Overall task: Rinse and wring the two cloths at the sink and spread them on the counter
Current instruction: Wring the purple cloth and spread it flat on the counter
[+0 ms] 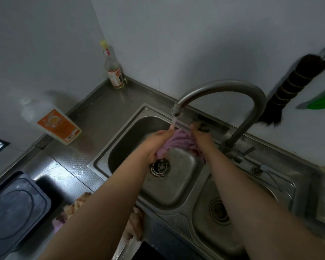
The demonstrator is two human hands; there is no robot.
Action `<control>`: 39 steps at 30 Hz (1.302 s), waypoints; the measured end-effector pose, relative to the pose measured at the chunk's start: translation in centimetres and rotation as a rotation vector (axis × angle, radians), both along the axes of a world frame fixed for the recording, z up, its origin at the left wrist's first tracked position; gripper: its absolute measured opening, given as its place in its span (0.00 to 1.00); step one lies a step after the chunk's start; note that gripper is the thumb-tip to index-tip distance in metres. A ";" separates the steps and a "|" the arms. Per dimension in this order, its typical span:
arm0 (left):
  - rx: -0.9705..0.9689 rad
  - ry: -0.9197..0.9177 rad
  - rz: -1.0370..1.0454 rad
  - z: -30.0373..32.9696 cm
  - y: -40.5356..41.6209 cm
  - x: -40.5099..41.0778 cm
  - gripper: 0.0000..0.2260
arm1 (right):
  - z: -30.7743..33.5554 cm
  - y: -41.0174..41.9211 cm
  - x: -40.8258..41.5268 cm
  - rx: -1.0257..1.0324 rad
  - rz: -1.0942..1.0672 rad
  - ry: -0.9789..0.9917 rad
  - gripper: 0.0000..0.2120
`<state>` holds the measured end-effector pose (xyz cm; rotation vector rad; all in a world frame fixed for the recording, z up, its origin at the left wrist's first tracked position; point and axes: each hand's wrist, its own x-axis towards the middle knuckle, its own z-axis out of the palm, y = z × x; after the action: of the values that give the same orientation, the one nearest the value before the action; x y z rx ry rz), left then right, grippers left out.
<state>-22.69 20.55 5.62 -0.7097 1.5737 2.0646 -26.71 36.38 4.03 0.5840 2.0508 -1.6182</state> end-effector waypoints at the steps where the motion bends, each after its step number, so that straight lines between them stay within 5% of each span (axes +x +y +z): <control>1: -0.002 -0.002 -0.050 -0.1 -0.1 0.3 0.24 | -0.9 1.1 1.2 0.001 0.010 -0.087 0.18; 4: -0.175 0.025 -0.281 -0.4 1.4 1.5 0.25 | -3.9 4.3 4.3 0.064 -0.061 -0.261 0.30; 7: -0.335 0.151 -0.373 -0.3 4.1 2.4 0.23 | -5.2 7.5 5.4 0.047 -0.349 -0.186 0.57; 10: -0.408 0.269 -0.480 -0.3 6.3 2.9 0.25 | -4.5 10.3 5.1 0.040 -0.426 -0.120 0.64; 16: -0.588 0.415 -0.556 -1.3 6.7 3.2 0.29 | -2.7 12.5 4.4 0.127 -0.146 -0.035 0.48; 19: -0.918 0.480 -0.773 -1.0 5.6 4.3 0.38 | -2.2 13.1 4.8 0.123 -0.059 -0.050 0.44; 22: -1.200 0.527 -0.946 -0.8 4.0 5.1 0.40 | -0.2 12.3 5.4 0.199 0.251 -0.028 0.28; 26: -1.451 0.625 -0.989 0.0 -0.3 4.2 0.30 | 2.9 10.1 6.0 0.318 0.872 0.018 0.20; 30: -1.599 0.723 -1.125 1.6 -3.8 2.9 0.10 | 4.6 8.4 5.6 0.204 1.022 -0.212 0.08; 34: -1.299 0.310 -1.171 2.8 -4.7 3.5 0.07 | 6.0 7.5 4.3 0.068 0.797 -0.326 0.05; 37: -0.586 -0.100 -0.967 2.1 -5.2 5.7 0.19 | 6.2 5.5 4.1 0.127 0.507 -0.249 0.05; 39: -0.047 -0.191 -0.754 0.4 -4.9 7.4 0.33 | 6.2 2.9 4.5 0.106 0.335 -0.129 0.06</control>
<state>-15.25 15.68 6.04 -0.2458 1.4761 1.3685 -22.18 39.31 10.22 0.3465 2.0202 -1.2546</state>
